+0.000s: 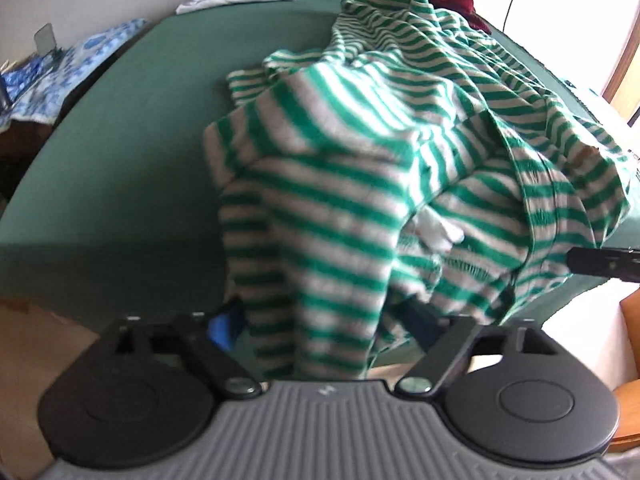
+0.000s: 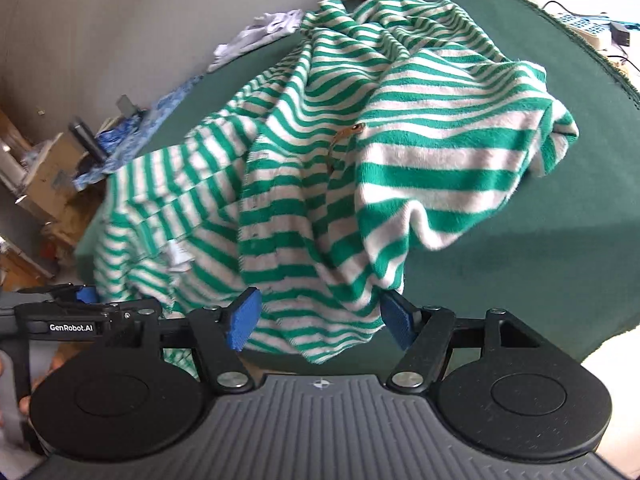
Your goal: Fold clothes
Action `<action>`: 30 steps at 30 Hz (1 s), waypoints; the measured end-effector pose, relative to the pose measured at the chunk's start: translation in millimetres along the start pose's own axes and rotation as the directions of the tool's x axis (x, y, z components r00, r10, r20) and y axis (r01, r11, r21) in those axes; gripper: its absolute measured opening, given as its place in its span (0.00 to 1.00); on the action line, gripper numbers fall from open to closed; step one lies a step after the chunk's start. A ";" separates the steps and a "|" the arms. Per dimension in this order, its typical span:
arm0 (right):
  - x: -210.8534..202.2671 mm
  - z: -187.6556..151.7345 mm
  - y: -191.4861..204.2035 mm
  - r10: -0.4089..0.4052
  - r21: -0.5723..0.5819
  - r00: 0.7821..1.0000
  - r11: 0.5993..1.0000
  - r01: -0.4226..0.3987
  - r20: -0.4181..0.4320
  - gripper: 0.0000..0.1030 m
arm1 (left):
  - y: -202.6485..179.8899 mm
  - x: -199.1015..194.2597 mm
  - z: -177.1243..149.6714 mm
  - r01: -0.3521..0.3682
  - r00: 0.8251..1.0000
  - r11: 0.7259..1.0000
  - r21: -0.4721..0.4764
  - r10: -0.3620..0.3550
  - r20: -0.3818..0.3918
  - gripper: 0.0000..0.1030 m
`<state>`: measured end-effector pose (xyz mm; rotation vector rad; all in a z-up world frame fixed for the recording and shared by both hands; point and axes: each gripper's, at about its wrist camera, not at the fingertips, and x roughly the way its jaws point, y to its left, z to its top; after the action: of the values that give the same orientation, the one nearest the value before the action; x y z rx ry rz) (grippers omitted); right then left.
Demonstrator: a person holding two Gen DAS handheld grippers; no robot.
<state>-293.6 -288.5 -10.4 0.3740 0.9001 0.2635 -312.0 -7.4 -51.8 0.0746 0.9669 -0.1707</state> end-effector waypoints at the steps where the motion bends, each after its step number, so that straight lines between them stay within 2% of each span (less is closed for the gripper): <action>1: 3.5 0.5 -3.2 -0.001 0.033 1.000 0.999 0.001 -0.006 0.67 | -1.9 1.8 0.5 -0.016 1.000 1.000 0.014 0.016 -0.003 0.67; 3: 10.8 1.7 -11.0 0.014 0.107 1.000 0.994 -0.013 -0.014 0.67 | -1.1 2.0 -4.0 -0.034 0.999 0.999 0.033 0.034 -0.007 0.61; 6: 18.0 0.3 -19.2 0.011 0.171 1.000 0.985 -0.007 -0.027 0.67 | 4.5 -6.0 -12.0 -0.022 1.000 1.000 0.014 0.022 -0.008 0.55; 8: 22.3 -2.6 -21.3 0.021 0.188 0.999 0.982 -0.016 -0.026 0.68 | 6.6 -8.9 -17.6 -0.026 1.000 1.000 0.005 0.027 -0.016 0.47; 10: 25.4 -5.5 -20.3 0.034 0.182 0.999 0.983 -0.028 -0.029 0.67 | 7.9 -8.2 -22.4 -0.035 0.999 0.999 0.004 0.035 -0.023 0.34; 12: 28.8 -7.8 -15.0 0.056 0.141 0.997 0.989 -0.049 -0.047 0.42 | 7.7 -8.2 -22.7 -0.026 0.999 1.000 0.000 0.026 -0.026 0.26; 13: 28.8 -8.3 -11.4 0.075 0.123 0.996 0.990 -0.067 -0.054 0.18 | 6.8 -9.1 -21.8 -0.018 0.999 1.000 0.001 0.018 -0.029 0.21; 15: 28.0 -9.2 -3.8 0.112 0.087 0.992 0.991 -0.106 -0.065 0.14 | 3.8 -16.0 -19.4 0.016 1.000 1.000 0.017 -0.015 -0.027 0.16; 19: 4.9 -9.2 2.6 0.195 0.040 0.978 0.980 -0.193 -0.073 0.12 | 0.3 -49.1 -19.4 0.113 0.993 0.992 0.057 -0.114 0.011 0.15; 23: -20.3 -9.2 6.2 0.278 0.002 0.956 0.960 -0.279 -0.090 0.05 | 1.2 -85.2 -22.2 0.246 0.967 0.965 0.090 -0.250 0.036 0.15; 30: -64.3 -9.2 12.5 0.417 -0.059 0.900 0.903 -0.426 -0.127 0.05 | -21.4 -104.2 -42.2 0.381 0.924 0.913 0.147 -0.372 -0.087 0.14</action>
<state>-340.1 -299.5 35.4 0.4773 0.9073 0.7286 -408.0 -11.0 10.4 0.0407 1.0170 -0.6073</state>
